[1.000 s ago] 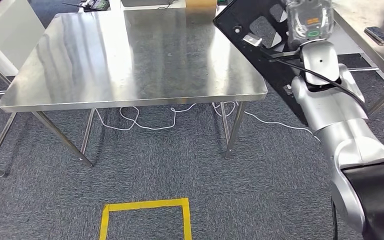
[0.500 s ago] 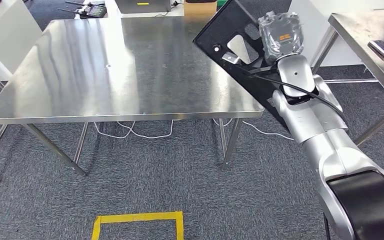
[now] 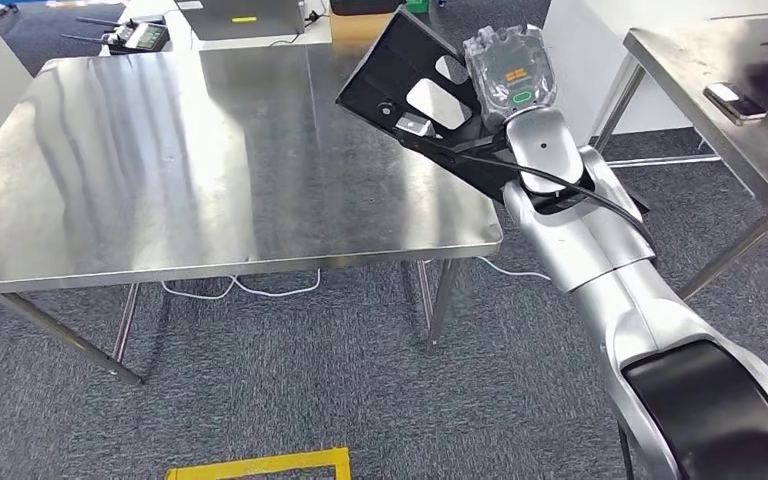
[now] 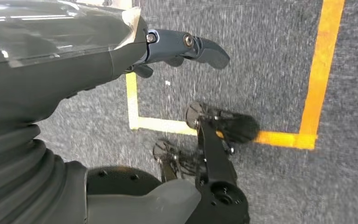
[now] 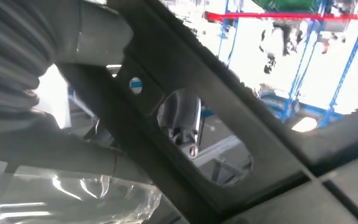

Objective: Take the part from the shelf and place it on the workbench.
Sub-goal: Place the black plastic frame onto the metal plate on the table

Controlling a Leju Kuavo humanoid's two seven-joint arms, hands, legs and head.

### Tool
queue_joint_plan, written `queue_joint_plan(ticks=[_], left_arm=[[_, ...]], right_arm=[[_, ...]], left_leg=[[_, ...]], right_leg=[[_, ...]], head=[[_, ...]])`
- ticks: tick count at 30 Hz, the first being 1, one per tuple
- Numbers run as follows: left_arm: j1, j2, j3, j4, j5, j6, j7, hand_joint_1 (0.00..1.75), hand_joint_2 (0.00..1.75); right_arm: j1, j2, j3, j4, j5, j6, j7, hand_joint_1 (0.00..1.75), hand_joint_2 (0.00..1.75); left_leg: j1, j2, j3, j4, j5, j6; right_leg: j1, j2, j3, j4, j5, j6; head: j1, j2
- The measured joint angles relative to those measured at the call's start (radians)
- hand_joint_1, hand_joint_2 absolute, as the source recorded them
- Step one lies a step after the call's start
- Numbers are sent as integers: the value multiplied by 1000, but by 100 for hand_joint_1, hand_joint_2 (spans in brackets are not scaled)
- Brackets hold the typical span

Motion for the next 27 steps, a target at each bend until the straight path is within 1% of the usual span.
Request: queue_joint_plan(ticks=[1, 2, 3, 4, 5, 6, 7, 8, 9, 10, 11, 12, 13, 14, 15, 16, 18, 19, 20, 21, 22, 23, 24, 25, 26, 27], left_arm=[[0, 0, 0, 0, -5, -2, -1, 0, 175], [-1, -1, 0, -1, -9, -4, -2, 0, 175], [-1, -1, 0, -1, -12, -7, -3, 0, 175], [-3, -1, 0, -1, -15, -9, -4, 0, 175], [-5, -1, 0, -1, -17, -10, -4, 0, 175], [-8, -1, 0, -2, -20, -11, -4, 0, 175], [-11, -1, 0, -2, -23, -11, -3, 0, 175], [-12, -2, 0, -2, -25, -10, 0, 0, 175], [-12, -2, 0, -1, -26, -9, 2, 0, 175], [-11, -4, 0, -1, -27, -8, 5, 0, 175], [-10, -5, 0, -1, -28, -7, 6, 0, 175], [-9, -7, 0, -1, -28, -7, 7, 0, 175], [-8, -9, 0, -1, -28, -6, 8, 0, 175], [-9, -11, 0, 0, -28, -6, 8, 0, 175], [-10, -12, 0, 0, -28, -5, 9, 0, 175], [-11, -13, 0, 0, -29, -5, 11, 0, 175], [-12, -12, 1, 0, -29, -3, 14, 0, 175], [-13, -11, 1, -1, -30, -1, 15, 0, 175], [-14, -11, 2, -1, -30, 2, 17, 0, 175], [-15, -11, 2, -1, -30, 5, 19, 0, 175], [-16, -11, 4, -1, -30, 10, 21, 0, 175], [-16, -11, 6, -1, -30, 17, 23, 0, 175], [-16, -11, 9, -1, -30, 23, 24, 0, 175], [-16, -10, 12, -1, -30, 28, 25, 0, 175], [-15, -10, 16, -2, -31, 32, 25, 0, 175], [-15, -11, 19, -1, -31, 34, 25, 0, 175]], right_arm=[[-14, 4, 24, 10, 0, 7, 12, 175, 175], [-30, 11, 48, 24, 0, 11, 19, 175, 175], [-47, 21, 71, 43, 0, 13, 24, 175, 175], [-64, 34, 94, 66, 0, 13, 26, 175, 175], [-76, 48, 115, 89, 0, 13, 26, 175, 175], [-84, 61, 135, 113, 0, 13, 25, 175, 175], [-87, 73, 153, 135, 0, 13, 23, 175, 175], [-86, 85, 169, 156, 0, 14, 22, 175, 175], [-85, 96, 182, 175, 0, 14, 21, 175, 175], [-85, 106, 193, 191, 0, 14, 20, 175, 175], [-87, 117, 202, 206, 0, 14, 21, 175, 175], [-88, 125, 209, 217, 0, 14, 21, 175, 175], [-90, 133, 216, 229, 0, 13, 21, 175, 175], [-93, 141, 222, 239, 0, 13, 21, 175, 175], [-95, 148, 228, 248, 0, 13, 21, 175, 175], [-99, 154, 232, 255, 0, 12, 21, 175, 175], [-106, 166, 237, 264, 0, 11, 15, 175, 175], [-112, 173, 240, 268, 0, 10, 10, 175, 175], [-117, 184, 244, 273, 0, 9, 7, 175, 175], [-119, 193, 250, 278, 0, 7, 5, 175, 175], [-117, 204, 257, 283, 0, 5, 3, 175, 175], [-110, 214, 264, 287, 0, 3, 2, 175, 175], [-101, 222, 270, 291, 0, 2, 2, 175, 175], [-91, 227, 275, 294, 0, 0, 1, 175, 175], [-84, 232, 280, 296, 0, 0, 1, 175, 175], [-79, 236, 284, 298, 0, 0, 2, 175, 175]], left_leg=[[-3, 0, 10, -3, -9, 3], [-4, 0, 23, -11, -12, 7], [-4, 1, 38, -17, -16, 12], [-5, 1, 54, -21, -21, 18], [-5, 0, 67, -24, -26, 22], [-6, -1, 77, -24, -35, 26], [-7, -4, 87, -24, -45, 27], [-9, -9, 99, -24, -56, 28], [-11, -14, 112, -24, -67, 28], [-14, -19, 127, -24, -80, 27], [-18, -23, 143, -24, -92, 26], [-22, -26, 156, -24, -105, 26], [-25, -28, 170, -23, -117, 24], [-26, -30, 178, -23, -129, 20], [-25, -31, 183, -18, -137, 15], [-24, -31, 188, -12, -143, 9], [-20, -27, 188, 6, -155, -1], [-17, -23, 179, 30, -160, -5], [-12, -18, 157, 69, -167, -12], [-6, -14, 126, 119, -177, -20], [2, -12, 87, 170, -194, -29], [10, -10, 51, 204, -212, -37], [18, -7, 25, 214, -221, -46], [25, -4, 13, 193, -210, -56], [34, 1, 14, 141, -170, -67], [38, 9, 19, 95, -118, -77]], right_leg=[[2, 2, 5, -2, -1, 7], [3, 2, 7, 3, -2, 12], [5, 1, 0, 25, -2, 16], [6, 0, -21, 62, -7, 15], [6, -1, -59, 121, -16, 12], [6, -2, -104, 187, -30, 8], [7, -2, -149, 244, -49, 4], [8, -2, -185, 275, -68, 2], [9, -2, -206, 273, -77, 3], [11, -2, -211, 238, -67, 6], [14, -2, -205, 178, -34, 12], [18, -2, -192, 106, 25, 16], [22, -2, -181, 45, 79, 15], [27, -2, -169, 7, 121, 8], [31, -1, -160, -11, 144, -4], [31, -1, -153, -14, 140, -20], [21, 0, -129, -19, 128, -40], [13, 1, -117, -22, 121, -49], [10, 2, -104, -24, 116, -54], [10, 3, -94, -24, 108, -59], [9, 4, -84, -24, 99, -60], [8, 5, -73, -23, 89, -57], [5, 6, -60, -21, 77, -51], [1, 7, -47, -18, 63, -45], [-4, 6, -34, -11, 48, -37], [-8, 5, -24, -6, 33, -28]], head=[[-1, 0], [0, 0], [-1, 0], [-1, 0], [-2, 0], [-2, 0], [-3, 0], [-2, 0], [-2, 0], [-1, 0], [-1, 0], [-2, 0], [-4, 0], [-6, 0], [-7, 0], [-8, 0], [-8, 0], [-11, 0], [-14, 0], [-17, 0], [-21, 0], [-22, 0], [-23, 0], [-24, 0], [-24, 0], [-25, 0]])
